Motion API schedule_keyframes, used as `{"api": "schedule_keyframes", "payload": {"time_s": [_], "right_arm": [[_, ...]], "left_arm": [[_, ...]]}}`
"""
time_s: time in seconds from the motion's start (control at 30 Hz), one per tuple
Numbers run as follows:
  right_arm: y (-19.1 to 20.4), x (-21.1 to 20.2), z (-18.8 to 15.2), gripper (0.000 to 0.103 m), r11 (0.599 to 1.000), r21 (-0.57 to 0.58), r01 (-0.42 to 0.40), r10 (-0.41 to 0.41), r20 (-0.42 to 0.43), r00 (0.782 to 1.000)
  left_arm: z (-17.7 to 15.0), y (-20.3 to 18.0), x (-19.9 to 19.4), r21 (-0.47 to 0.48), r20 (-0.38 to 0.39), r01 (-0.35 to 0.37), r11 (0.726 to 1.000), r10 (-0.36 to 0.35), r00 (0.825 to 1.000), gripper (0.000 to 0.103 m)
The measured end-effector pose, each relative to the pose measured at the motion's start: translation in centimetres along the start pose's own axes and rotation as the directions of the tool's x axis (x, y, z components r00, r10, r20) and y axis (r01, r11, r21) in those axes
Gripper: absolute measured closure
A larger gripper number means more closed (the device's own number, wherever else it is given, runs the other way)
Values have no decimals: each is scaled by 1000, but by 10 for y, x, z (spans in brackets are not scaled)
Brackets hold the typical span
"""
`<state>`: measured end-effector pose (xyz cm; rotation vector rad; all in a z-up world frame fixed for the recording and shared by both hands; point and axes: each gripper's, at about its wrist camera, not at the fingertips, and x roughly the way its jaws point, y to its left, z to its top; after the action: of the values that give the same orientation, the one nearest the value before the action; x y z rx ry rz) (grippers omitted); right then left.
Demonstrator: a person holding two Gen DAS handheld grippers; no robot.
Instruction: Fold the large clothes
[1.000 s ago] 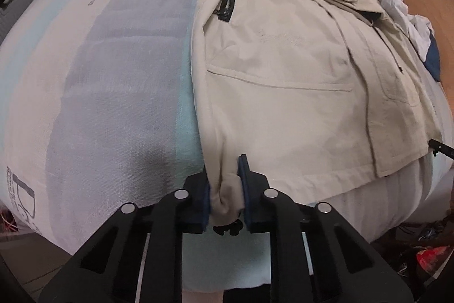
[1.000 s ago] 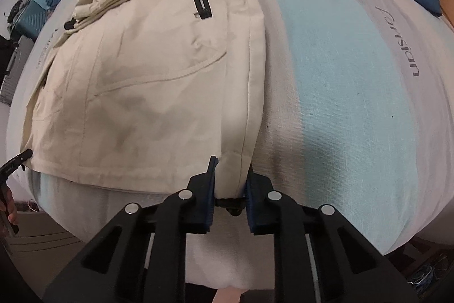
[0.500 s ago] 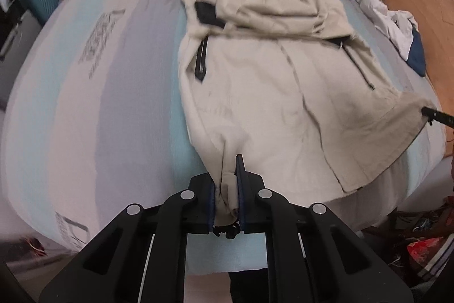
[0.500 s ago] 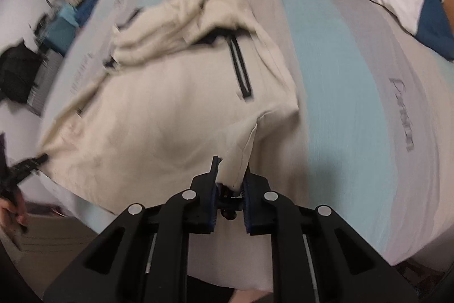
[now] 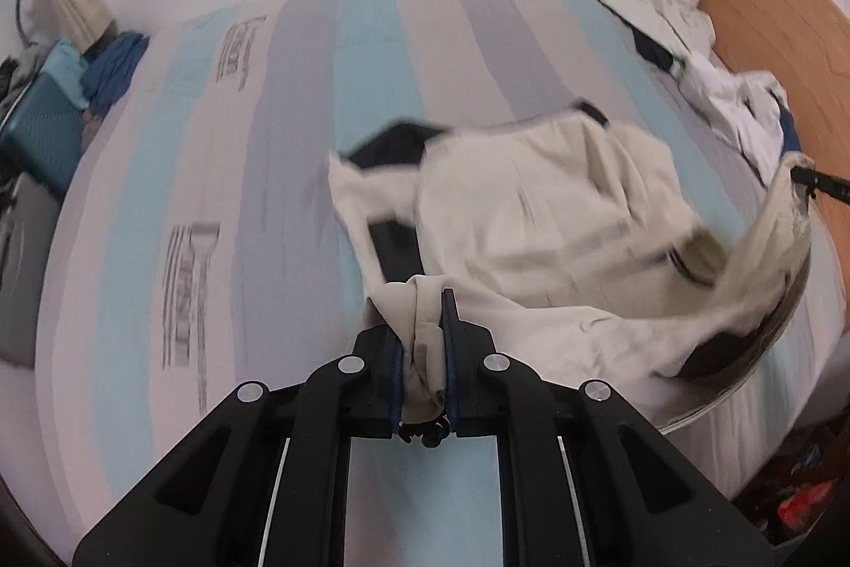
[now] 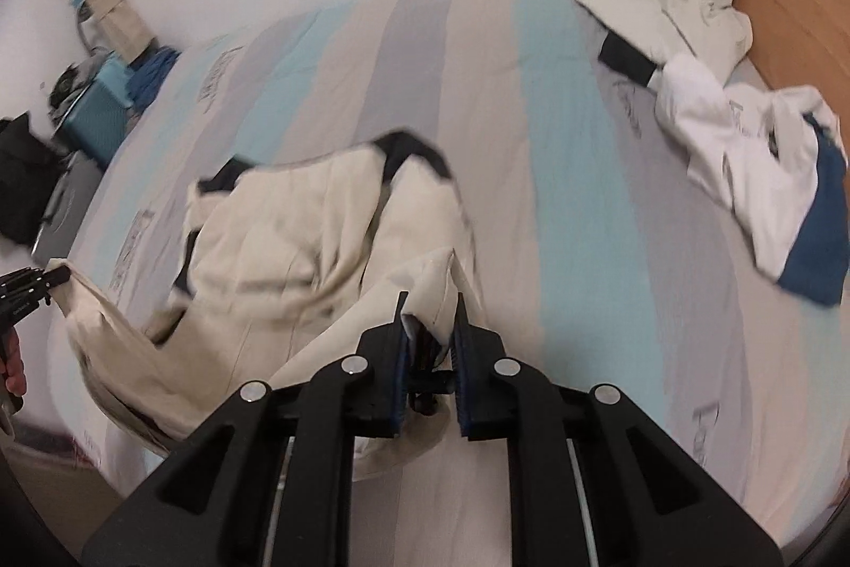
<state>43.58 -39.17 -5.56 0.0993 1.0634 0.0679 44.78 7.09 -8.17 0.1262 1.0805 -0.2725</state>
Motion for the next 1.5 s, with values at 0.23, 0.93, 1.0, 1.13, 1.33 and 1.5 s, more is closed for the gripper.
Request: {"api": "schedule_keyframes", "payload": {"time_s": [0.23,0.93,1.0,1.13,1.33,1.5], "right_arm": [[-8,74,81,90,997,10,81,-81,-8,997],[10,278,176,90,986,-142,87,-115,-196,974],[11,286,176,90,986,-138,89,-116,-203,972],[13,295,175,90,985,-144,95,-124,-207,970],[20,286,175,57,987,-135,88,-109,-153,982],[31,263,182,40,983,-174,60,-73,-68,995]], "left_arm": [[82,43,88,-84,-13,-3,996,2,1000,93],[143,108,275,-213,-235,-91,973,40,971,92],[144,110,280,-222,-237,-90,971,36,971,92],[145,107,284,-198,-239,-95,976,47,970,91],[144,101,262,-191,-156,-32,981,2,988,44],[143,92,228,-193,-24,22,981,-27,999,9]]}}
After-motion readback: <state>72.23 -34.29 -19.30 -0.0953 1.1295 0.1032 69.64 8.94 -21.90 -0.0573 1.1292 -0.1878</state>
